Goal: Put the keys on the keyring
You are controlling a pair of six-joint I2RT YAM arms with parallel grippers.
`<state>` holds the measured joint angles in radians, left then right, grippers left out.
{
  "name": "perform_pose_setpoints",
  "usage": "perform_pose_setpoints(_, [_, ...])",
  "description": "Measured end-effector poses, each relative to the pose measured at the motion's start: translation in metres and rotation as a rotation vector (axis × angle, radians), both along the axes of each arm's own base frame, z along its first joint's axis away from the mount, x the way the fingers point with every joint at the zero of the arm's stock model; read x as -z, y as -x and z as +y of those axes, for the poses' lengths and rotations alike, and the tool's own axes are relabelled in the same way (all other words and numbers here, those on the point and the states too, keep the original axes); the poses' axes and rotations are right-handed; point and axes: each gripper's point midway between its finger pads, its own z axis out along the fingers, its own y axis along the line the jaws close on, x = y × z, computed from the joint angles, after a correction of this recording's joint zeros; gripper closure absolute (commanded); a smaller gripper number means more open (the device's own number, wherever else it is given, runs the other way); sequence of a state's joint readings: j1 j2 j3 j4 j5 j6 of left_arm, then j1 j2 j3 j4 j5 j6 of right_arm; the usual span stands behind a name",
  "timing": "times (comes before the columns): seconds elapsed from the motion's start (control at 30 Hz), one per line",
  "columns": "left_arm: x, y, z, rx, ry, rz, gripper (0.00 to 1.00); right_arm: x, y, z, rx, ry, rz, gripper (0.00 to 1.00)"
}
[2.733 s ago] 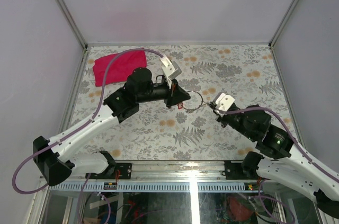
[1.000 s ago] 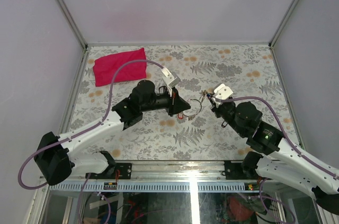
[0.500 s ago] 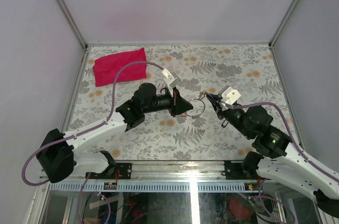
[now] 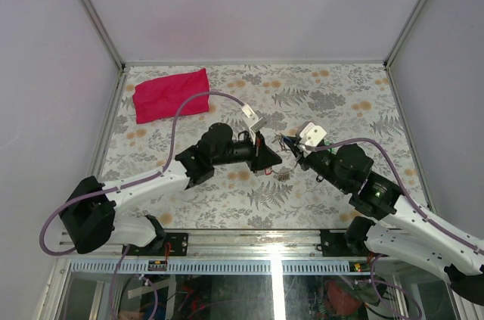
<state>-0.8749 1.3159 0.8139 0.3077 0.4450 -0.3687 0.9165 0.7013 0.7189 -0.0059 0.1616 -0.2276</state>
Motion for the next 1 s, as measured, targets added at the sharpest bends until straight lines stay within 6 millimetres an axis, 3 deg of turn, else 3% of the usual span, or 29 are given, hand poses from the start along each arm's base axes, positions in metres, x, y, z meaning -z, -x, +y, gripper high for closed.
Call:
perform_pose_setpoints(0.13, [0.001, 0.001, 0.000, 0.002, 0.014, -0.004, 1.00, 0.000, 0.004, 0.010, -0.053, -0.006, 0.007, 0.86])
perform_pose_setpoints(0.4, [0.001, 0.014, -0.003, 0.050, 0.077, 0.035, 1.00, -0.010, 0.002, 0.016, -0.060, -0.008, 0.014, 0.68])
perform_pose_setpoints(0.77, [-0.006, 0.032, -0.006, 0.121, 0.180, 0.108, 1.00, -0.009, -0.005, 0.004, 0.009, 0.025, 0.016, 0.57])
perform_pose_setpoints(1.0, [-0.015, 0.034, -0.005, 0.115, 0.239, 0.123, 1.00, -0.023, 0.016, -0.023, 0.025, -0.023, 0.047, 0.54])
